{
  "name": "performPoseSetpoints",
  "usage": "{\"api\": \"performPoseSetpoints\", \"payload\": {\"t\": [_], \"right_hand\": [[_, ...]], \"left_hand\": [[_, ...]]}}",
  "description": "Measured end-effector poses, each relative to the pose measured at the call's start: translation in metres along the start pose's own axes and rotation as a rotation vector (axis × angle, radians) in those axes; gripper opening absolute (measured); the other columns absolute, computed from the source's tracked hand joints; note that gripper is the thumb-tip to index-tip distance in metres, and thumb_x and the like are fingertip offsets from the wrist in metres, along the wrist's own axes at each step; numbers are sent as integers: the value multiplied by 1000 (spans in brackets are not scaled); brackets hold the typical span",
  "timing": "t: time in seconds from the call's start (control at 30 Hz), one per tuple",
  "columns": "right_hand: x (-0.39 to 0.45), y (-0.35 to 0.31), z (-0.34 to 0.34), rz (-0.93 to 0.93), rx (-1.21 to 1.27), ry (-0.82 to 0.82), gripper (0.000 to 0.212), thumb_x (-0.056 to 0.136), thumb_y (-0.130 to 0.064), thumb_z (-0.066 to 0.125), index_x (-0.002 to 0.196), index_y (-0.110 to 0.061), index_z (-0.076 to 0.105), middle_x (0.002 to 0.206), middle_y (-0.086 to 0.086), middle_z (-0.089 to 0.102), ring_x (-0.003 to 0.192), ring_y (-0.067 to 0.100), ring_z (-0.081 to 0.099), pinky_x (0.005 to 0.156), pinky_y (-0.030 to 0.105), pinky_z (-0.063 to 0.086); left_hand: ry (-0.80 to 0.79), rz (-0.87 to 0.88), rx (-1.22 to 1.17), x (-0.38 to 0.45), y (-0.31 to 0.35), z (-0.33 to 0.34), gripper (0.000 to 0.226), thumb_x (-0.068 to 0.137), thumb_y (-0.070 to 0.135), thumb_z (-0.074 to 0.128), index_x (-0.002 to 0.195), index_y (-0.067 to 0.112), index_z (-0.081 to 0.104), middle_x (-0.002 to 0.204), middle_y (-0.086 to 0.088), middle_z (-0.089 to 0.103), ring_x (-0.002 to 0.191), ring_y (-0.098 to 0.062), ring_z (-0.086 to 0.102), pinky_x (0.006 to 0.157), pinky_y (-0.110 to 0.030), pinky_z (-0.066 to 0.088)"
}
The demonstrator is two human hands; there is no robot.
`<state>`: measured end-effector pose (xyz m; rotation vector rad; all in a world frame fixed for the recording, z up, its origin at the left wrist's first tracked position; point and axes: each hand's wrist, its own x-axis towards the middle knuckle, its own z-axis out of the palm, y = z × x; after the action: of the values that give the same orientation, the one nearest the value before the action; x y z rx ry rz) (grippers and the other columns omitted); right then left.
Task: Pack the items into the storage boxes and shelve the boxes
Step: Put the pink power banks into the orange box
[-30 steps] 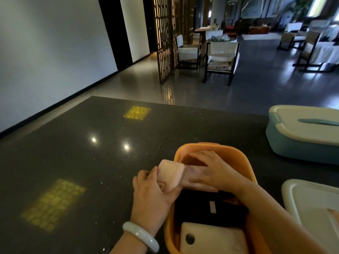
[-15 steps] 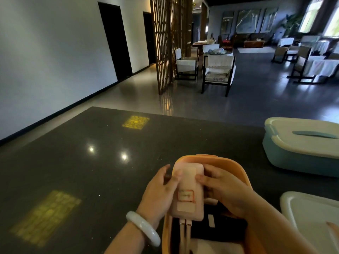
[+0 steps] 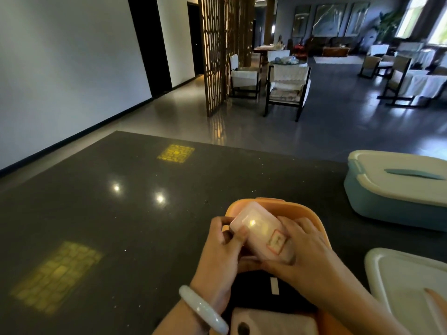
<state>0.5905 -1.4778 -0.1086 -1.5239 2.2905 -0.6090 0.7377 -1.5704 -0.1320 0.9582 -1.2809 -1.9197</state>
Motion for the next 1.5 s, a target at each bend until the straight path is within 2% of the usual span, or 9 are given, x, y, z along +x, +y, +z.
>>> {"api": "performPoseSetpoints", "payload": {"t": [0.13, 0.23, 0.33, 0.47, 0.6, 0.77, 1.13, 1.4, 1.5], "right_hand": [[-4, 18, -8, -18, 21, -83, 81, 68, -65, 69, 134, -47, 24, 114, -41, 22, 112, -7, 35, 102, 24, 40], [-4, 29, -1, -12, -54, -281, 90, 69, -66, 67, 142, -44, 19, 133, -31, 24, 123, -3, 32, 108, 28, 36], [-4, 32, 19, -40, -99, -393, 91, 68, -74, 59, 143, -45, 16, 150, -20, 17, 135, 3, 25, 113, 30, 26], [0, 36, 42, -80, -109, -400, 94, 62, -81, 56, 142, -48, 17, 150, -22, 18, 131, -2, 26, 112, 31, 26], [-1, 42, 52, -92, -123, -378, 93, 67, -76, 58, 143, -50, 13, 150, -23, 13, 134, 0, 20, 113, 30, 19], [-8, 46, 52, -138, -215, -251, 84, 69, -78, 53, 140, -52, 16, 141, -24, 11, 133, 4, 12, 115, 33, 14], [-8, 45, 57, -58, -179, -228, 104, 68, -75, 60, 147, -41, 2, 148, -20, -2, 141, 11, 4, 117, 36, 13], [-6, 51, 60, -51, -168, -245, 106, 67, -75, 60, 148, -41, 0, 141, -23, -2, 136, 10, 6, 116, 37, 15], [-6, 52, 62, -59, -166, -232, 106, 68, -75, 60, 149, -41, 1, 140, -23, 0, 134, 8, 8, 115, 34, 16]], "left_hand": [[124, 244, 630, 1, 2, -21, 35, 82, 61, 49, 114, 46, 51, 113, 20, 59, 102, 8, 56, 80, -17, 46], [155, 133, 866, 10, -8, -43, 45, 95, 48, 41, 137, 33, 40, 135, 13, 46, 120, -1, 48, 97, -25, 42], [23, -42, 796, 9, -22, -46, 46, 95, 54, 35, 135, 32, 44, 126, 10, 57, 112, -2, 55, 99, -34, 45], [-35, -98, 680, 5, -33, -40, 36, 89, 66, 24, 105, 46, 49, 100, 22, 60, 87, 13, 55, 73, -14, 40], [0, -56, 697, 5, -36, -41, 35, 88, 66, 18, 93, 49, 48, 91, 26, 56, 76, 28, 49, 66, -9, 31], [15, 5, 674, 4, -41, -41, 34, 86, 65, 22, 92, 46, 49, 85, 24, 58, 72, 29, 49, 61, 5, 34], [25, 38, 630, 7, -47, -43, 32, 92, 58, 28, 98, 43, 55, 86, 20, 63, 75, 22, 55, 60, 3, 38], [31, 39, 639, 5, -43, -41, 26, 91, 58, 26, 93, 46, 49, 77, 50, 53, 74, 29, 49, 61, 7, 33], [50, 54, 647, 5, -45, -42, 27, 89, 61, 26, 93, 46, 49, 78, 51, 52, 74, 28, 49, 61, 7, 32]]}}
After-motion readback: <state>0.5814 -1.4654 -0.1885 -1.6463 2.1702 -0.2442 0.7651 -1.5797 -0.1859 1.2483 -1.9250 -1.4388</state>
